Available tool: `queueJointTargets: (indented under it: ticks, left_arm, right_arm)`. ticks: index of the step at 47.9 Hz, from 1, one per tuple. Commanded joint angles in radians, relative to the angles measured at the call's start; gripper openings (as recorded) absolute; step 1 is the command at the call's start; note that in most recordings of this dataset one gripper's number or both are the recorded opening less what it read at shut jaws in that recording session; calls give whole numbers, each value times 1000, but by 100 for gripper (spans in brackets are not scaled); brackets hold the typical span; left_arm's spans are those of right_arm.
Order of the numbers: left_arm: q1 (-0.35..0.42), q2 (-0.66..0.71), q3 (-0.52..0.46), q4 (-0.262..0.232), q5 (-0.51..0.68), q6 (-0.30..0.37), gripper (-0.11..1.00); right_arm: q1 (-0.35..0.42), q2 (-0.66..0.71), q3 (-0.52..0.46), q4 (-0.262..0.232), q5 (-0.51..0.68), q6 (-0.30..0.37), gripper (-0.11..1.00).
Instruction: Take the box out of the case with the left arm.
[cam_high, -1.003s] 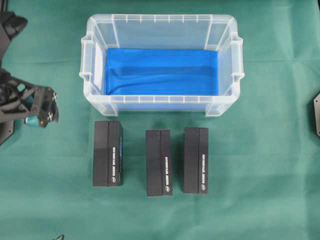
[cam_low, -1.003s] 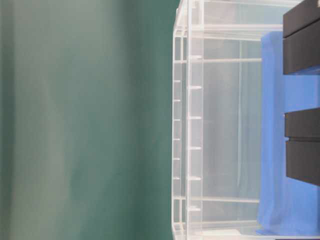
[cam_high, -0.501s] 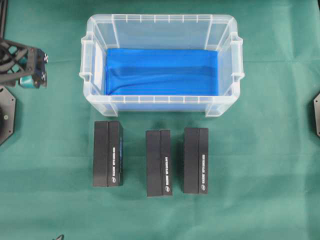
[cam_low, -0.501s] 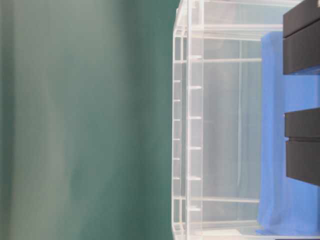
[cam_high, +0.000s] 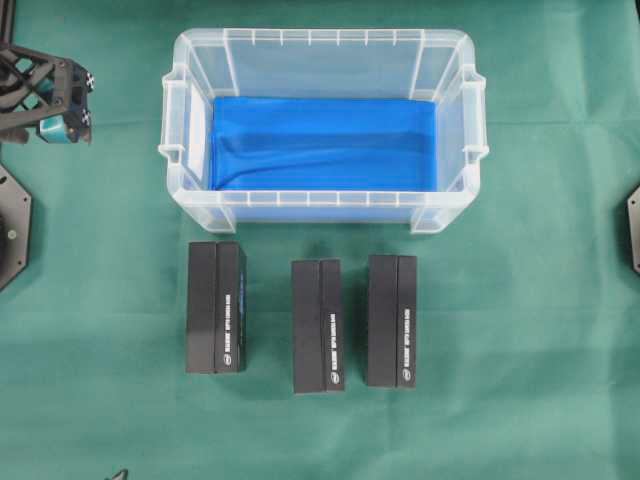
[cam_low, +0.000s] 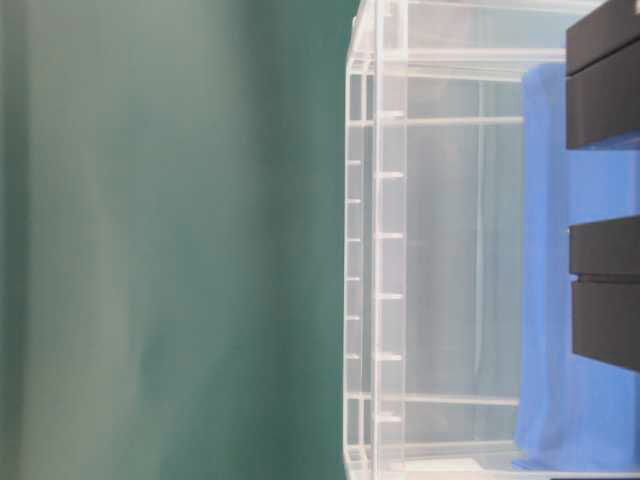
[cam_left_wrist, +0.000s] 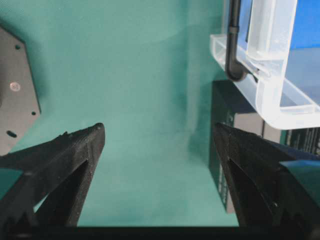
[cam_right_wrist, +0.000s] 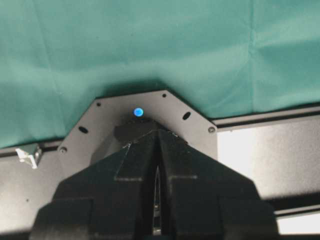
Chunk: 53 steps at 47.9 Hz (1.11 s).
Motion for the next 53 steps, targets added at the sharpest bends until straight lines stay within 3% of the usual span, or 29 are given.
queueJointTargets:
  ticks: [1,53]
  left_arm:
    - [5,-5,-17,3,0,2,92]
    - [5,-3,-18,3,0,3,92]
  right_arm:
    - [-2,3,-11,-3,0,0,0]
    - [-2,0,23,-3,2,0,0]
